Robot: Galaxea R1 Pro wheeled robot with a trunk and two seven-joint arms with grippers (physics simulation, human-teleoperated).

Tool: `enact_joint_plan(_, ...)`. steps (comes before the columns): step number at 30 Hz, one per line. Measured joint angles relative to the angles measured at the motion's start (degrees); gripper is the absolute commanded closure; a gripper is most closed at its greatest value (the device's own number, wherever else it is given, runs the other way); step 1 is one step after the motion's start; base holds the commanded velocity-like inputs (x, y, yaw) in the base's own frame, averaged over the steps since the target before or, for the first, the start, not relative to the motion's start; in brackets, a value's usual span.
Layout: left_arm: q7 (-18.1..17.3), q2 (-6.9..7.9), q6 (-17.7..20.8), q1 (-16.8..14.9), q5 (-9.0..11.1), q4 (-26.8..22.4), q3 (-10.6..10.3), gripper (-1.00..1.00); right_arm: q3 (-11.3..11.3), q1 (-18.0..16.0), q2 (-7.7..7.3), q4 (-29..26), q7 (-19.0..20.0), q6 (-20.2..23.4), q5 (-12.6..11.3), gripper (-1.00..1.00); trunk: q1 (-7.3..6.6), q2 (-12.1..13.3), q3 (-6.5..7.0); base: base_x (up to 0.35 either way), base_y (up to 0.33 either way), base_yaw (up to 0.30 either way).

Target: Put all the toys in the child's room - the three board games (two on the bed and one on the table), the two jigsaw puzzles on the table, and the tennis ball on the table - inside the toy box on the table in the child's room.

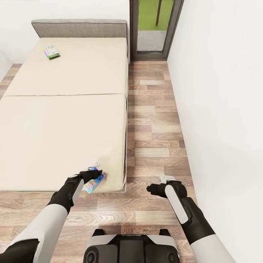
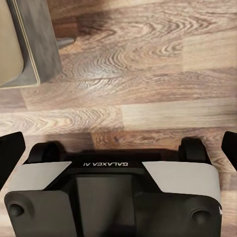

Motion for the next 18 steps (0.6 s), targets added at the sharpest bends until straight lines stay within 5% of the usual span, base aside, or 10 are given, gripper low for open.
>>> enact_joint_plan(18,0.01,0.0,0.01,0.01,0.0,0.01,-0.01,-1.0,0.0,0.0,0.0,0.0,0.0,0.0,-0.01,-1.0,-0.01,0.0,0.0,-0.028,0.0,0.0)
